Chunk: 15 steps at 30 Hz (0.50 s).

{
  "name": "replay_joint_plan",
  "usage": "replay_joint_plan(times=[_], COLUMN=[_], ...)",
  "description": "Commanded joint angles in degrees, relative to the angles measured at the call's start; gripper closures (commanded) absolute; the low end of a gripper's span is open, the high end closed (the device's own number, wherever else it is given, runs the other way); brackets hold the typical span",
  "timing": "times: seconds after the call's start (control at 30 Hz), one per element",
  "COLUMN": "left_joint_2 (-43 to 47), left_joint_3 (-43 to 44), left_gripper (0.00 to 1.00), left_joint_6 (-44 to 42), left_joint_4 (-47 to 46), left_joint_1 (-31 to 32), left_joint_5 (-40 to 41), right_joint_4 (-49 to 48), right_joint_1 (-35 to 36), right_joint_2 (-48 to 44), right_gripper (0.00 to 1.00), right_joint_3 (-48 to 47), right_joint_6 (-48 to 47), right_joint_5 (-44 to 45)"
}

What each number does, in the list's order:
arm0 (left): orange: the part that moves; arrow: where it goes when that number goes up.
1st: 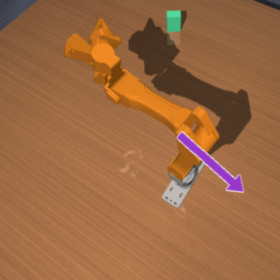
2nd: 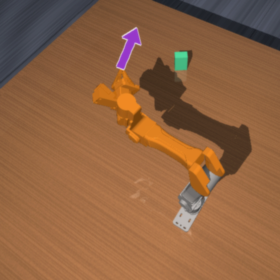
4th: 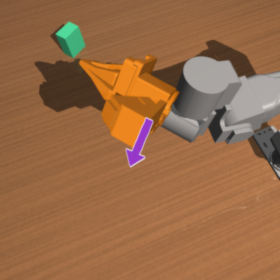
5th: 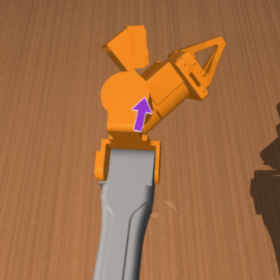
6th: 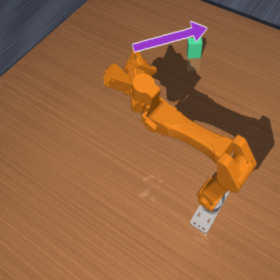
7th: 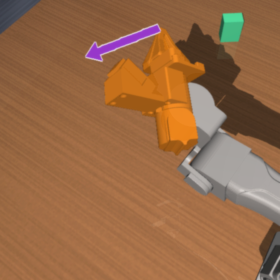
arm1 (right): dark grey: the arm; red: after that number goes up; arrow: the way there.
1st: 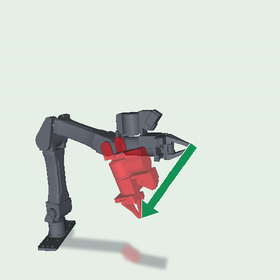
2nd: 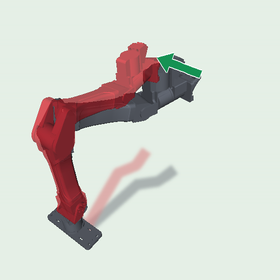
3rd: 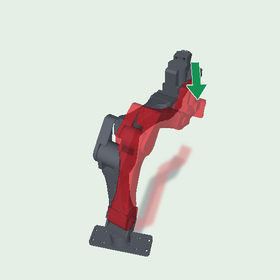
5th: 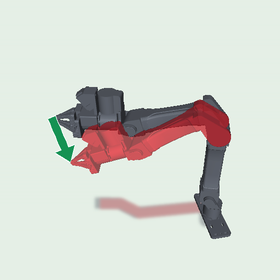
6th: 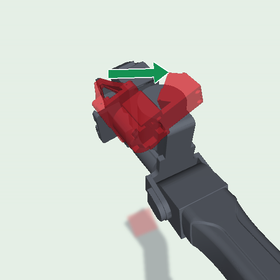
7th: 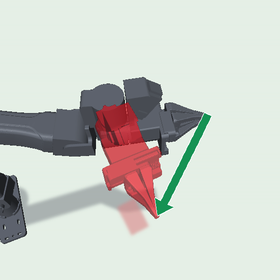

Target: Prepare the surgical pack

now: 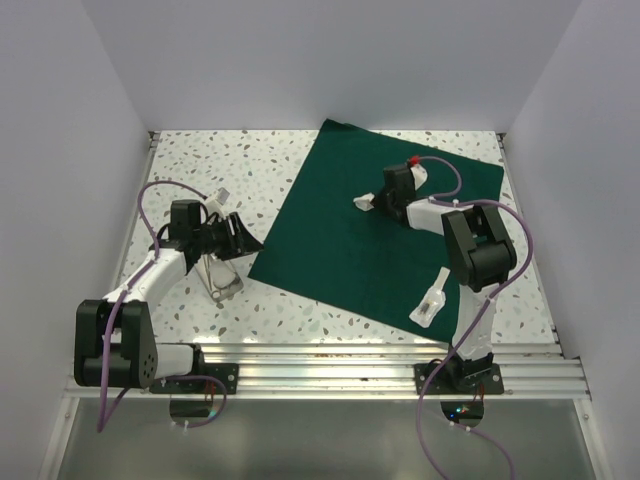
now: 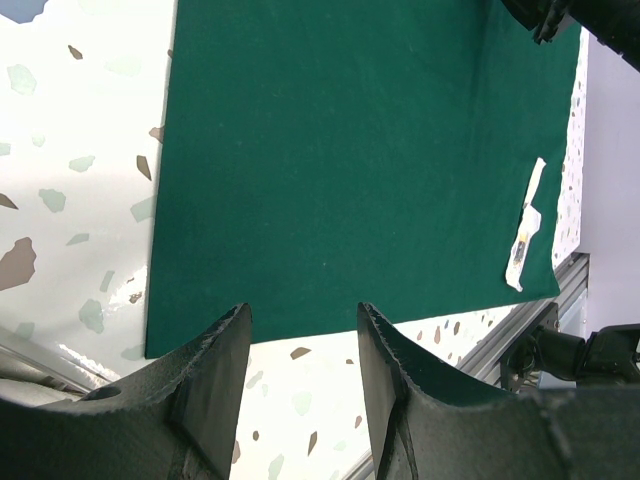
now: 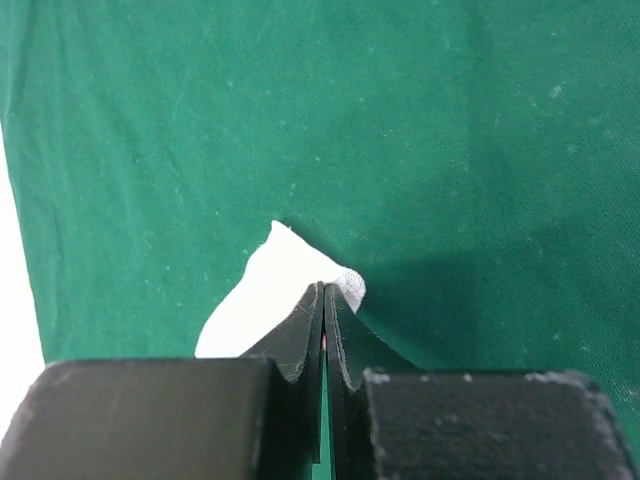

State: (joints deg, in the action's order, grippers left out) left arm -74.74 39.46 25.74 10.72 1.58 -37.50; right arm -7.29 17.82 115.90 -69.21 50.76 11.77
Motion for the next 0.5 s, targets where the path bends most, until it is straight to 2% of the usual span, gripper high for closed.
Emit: replay_joint_plan(times=[0.0,0.47], left_joint_2=[0.74,0.82], left_joint_3=[0.18,0.18], left_gripper=[0.5,0.5], left_joint_6=[-1.04,-0.51], left_joint_4=[-2.2,-2.37], left_joint_1=[0.44,0.44], left_joint_5=[-1.0,-1.0], right_joint_4=[-1.59,-2.99], right_joint_1=[-0.33,0.11], right_joint_2=[-1.29,-1.11], right_gripper=[1.0,1.0], right_joint_3=[-2.24,-8.48], right_joint_6=[-2.42,-4.62], right_joint_5=[-0.35,-4.65])
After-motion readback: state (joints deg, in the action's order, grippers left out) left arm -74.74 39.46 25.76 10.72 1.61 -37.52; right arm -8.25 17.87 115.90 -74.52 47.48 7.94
